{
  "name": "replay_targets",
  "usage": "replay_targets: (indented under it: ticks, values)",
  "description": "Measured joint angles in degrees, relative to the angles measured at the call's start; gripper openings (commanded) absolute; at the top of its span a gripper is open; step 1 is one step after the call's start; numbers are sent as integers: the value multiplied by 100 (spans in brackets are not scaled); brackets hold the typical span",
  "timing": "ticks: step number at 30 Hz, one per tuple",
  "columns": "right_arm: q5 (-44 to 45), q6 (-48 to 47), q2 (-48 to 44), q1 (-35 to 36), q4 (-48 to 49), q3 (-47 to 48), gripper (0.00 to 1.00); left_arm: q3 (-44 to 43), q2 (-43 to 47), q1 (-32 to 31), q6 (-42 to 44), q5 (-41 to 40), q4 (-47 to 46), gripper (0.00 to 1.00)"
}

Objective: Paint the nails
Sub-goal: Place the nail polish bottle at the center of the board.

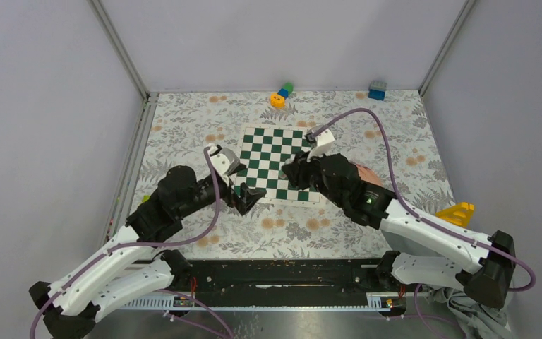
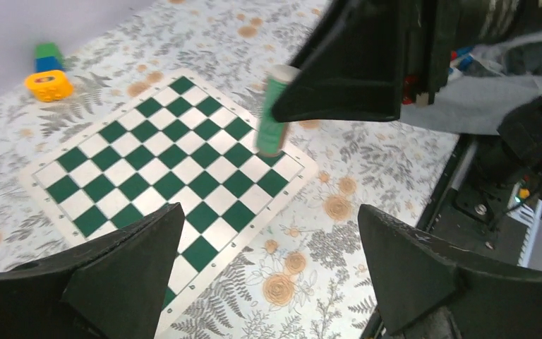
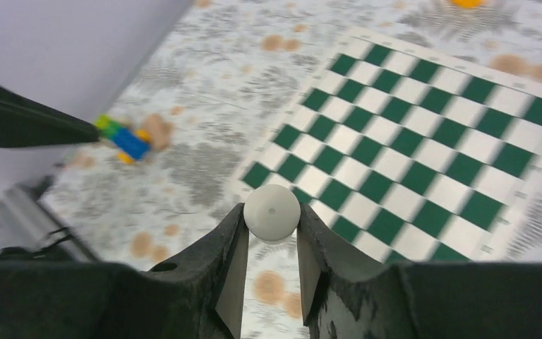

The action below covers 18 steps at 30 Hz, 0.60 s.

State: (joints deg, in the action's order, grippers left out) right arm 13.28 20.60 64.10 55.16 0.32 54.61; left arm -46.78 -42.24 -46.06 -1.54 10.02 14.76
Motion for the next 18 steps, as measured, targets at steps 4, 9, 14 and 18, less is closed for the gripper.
replay_targets:
  ticks: [4, 9, 14, 18]
  values:
    - [874, -330, -358, -22, -7, -634, 0, -35, 151, 352, -129, -328, 83, 99]
    - [1366, -345, -533, -442, -17, -1563, 0, 15, 448, 1423, -446, -1204, 361, 99]
    - [1937, -323, -662, -540, 98, -2524, 0, 216, 1003, 1921, -608, -2068, 409, 99]
    - [2518, -321, -476, -540, 649, -2900, 0, 219, 935, 1954, -649, -2461, 442, 99]
